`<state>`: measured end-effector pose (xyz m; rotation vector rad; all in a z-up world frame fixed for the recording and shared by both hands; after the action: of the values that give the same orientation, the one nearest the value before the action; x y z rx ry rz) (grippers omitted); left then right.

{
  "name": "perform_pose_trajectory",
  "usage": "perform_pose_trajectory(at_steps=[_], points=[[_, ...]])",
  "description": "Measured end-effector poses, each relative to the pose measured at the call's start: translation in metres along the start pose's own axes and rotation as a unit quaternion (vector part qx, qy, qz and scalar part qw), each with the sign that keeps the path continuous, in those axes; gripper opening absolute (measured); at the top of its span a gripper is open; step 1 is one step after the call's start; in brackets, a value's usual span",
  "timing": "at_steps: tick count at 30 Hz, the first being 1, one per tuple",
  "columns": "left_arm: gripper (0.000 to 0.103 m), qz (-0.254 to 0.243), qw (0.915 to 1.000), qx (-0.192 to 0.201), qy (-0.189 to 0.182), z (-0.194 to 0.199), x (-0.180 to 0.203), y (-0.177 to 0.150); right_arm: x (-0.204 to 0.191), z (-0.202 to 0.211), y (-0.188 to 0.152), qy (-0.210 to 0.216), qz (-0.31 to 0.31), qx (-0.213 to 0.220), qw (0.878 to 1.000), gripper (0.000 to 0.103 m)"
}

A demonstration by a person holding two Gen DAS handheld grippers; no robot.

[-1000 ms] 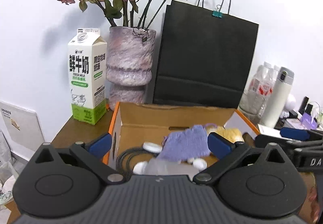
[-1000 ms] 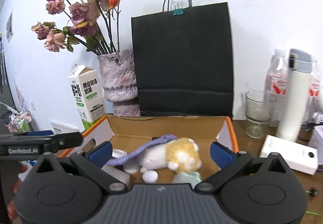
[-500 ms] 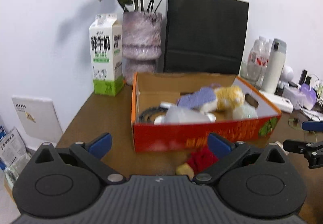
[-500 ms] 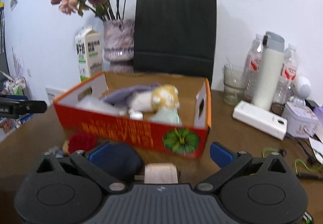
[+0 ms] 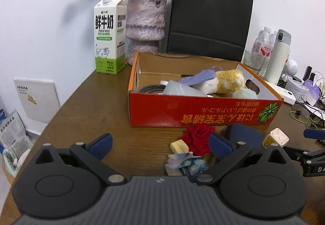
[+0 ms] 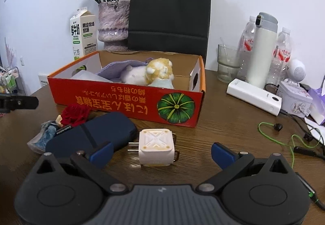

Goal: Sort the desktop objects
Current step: 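Move both tools back toward the remaining items on the table, then grasp the white plug adapter with the right tool while the left tool grasps the wrapped snack packet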

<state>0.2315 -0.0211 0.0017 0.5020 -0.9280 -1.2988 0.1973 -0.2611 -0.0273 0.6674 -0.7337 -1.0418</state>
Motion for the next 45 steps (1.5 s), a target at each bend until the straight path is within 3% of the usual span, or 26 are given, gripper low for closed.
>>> perform_pose_trajectory(at_steps=[5,11,15,19,23,25,29,31,45], points=[[0.103,0.002,0.9999,-0.015,0.006,-0.008,0.004,-0.01,-0.002,-0.006,-0.003,-0.002,0.006,-0.005,1.0,0.101],[0.103,0.005,0.9973,-0.071,0.017,-0.03,0.001,-0.027,-0.003,-0.016,-0.005,0.0,0.003,-0.012,1.0,0.094],[0.101,0.007,0.9973,-0.073,0.01,-0.031,0.004,-0.03,-0.004,-0.023,-0.005,0.001,0.001,-0.015,1.0,0.092],[0.085,0.012,0.9957,-0.091,0.016,-0.037,0.006,-0.034,-0.005,-0.028,-0.002,-0.002,-0.003,-0.013,1.0,0.09],[0.071,0.003,0.9961,-0.085,0.026,-0.035,0.007,-0.035,-0.008,-0.035,0.0,-0.009,-0.001,-0.014,1.0,0.086],[0.053,-0.005,0.9962,-0.083,0.027,-0.033,0.01,-0.036,-0.008,-0.038,0.0,-0.008,-0.005,-0.015,1.0,0.083],[0.043,-0.015,0.9963,-0.082,0.023,-0.032,0.012,-0.037,-0.01,-0.044,-0.002,0.0,-0.004,-0.025,1.0,0.074],[0.041,-0.011,0.9964,-0.082,0.017,-0.031,0.012,-0.037,-0.01,-0.044,-0.004,0.01,-0.009,-0.024,1.0,0.066],[0.038,-0.005,0.9971,-0.075,0.01,-0.032,0.008,-0.035,-0.009,-0.04,-0.006,0.018,-0.02,-0.016,1.0,0.066]])
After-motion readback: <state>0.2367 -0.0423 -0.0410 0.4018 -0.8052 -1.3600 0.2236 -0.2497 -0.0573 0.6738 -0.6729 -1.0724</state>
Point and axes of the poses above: each gripper's, at about its wrist camera, not at the fingertips, and z roughly against the way its jaws point, x to its right, y to its top, the point moved 7 cm from there along -z, roughly the way its jaws point, and after that the axes turned 15 degrees about z, right-handed, at the moved point
